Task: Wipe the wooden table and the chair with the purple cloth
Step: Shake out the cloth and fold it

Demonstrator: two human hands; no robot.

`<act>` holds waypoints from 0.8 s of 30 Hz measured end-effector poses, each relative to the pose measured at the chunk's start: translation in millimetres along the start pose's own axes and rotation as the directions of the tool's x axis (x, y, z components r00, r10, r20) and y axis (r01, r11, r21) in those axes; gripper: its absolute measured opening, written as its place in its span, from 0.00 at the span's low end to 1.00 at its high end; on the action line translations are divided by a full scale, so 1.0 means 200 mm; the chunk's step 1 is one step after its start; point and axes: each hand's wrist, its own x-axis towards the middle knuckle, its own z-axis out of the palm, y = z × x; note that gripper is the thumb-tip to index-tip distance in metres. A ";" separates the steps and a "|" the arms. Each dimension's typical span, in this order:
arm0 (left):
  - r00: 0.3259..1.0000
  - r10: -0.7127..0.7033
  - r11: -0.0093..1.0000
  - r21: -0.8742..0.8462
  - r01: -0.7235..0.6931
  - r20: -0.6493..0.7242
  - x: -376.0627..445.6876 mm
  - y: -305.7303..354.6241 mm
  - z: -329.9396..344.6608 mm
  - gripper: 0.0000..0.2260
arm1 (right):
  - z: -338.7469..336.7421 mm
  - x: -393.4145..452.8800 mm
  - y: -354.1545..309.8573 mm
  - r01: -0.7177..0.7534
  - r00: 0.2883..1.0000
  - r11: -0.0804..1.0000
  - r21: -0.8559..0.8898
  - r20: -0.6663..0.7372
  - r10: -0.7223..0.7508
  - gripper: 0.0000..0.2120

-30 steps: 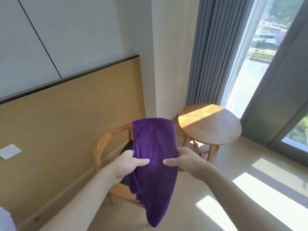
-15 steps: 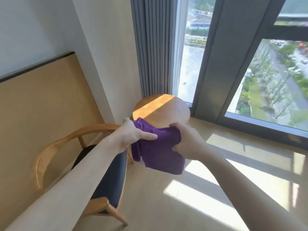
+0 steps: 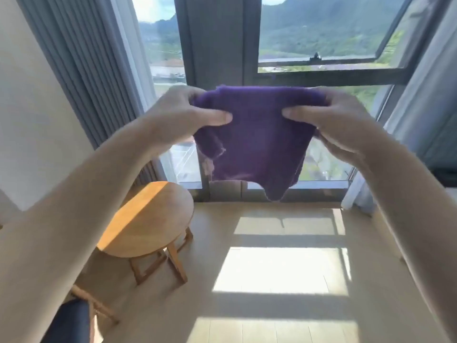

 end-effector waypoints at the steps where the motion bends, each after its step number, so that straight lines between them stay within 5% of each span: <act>1: 0.996 0.082 0.979 -0.186 -0.078 0.017 0.06 0.03 0.06 0.17 | -0.09 -0.01 -0.01 0.006 1.000 0.993 0.118 -0.022 -0.004 0.19; 4: 0.974 0.122 0.837 -0.547 0.003 0.191 0.14 -0.11 0.45 0.26 | -0.25 -0.13 0.13 -0.106 0.993 0.971 0.213 -0.028 0.115 0.19; 6: 0.962 -0.030 0.817 -0.548 0.179 0.270 0.14 -0.28 0.77 0.24 | -0.31 -0.28 0.32 -0.242 0.964 0.962 0.126 -0.082 0.254 0.19; 10: 0.913 -0.201 0.770 -0.518 0.371 0.354 0.27 -0.44 1.19 0.15 | -0.55 -0.43 0.63 -0.474 0.846 0.880 0.032 -0.262 0.465 0.03; 16: 0.796 -0.207 0.603 -0.566 0.562 0.569 0.66 -0.39 1.66 0.10 | -1.03 -0.50 0.77 -0.421 0.805 0.836 0.351 -0.280 0.523 0.18; 19: 0.680 -0.228 0.513 -0.507 0.692 0.697 0.78 -0.42 1.96 0.18 | -1.16 -0.62 0.93 -0.397 0.756 0.746 0.535 -0.270 0.596 0.27; 24: 0.381 -0.183 0.549 -0.228 0.804 0.906 0.94 -0.46 2.45 0.24 | -1.40 -0.76 1.21 -0.361 0.455 0.747 0.558 -0.594 0.663 0.14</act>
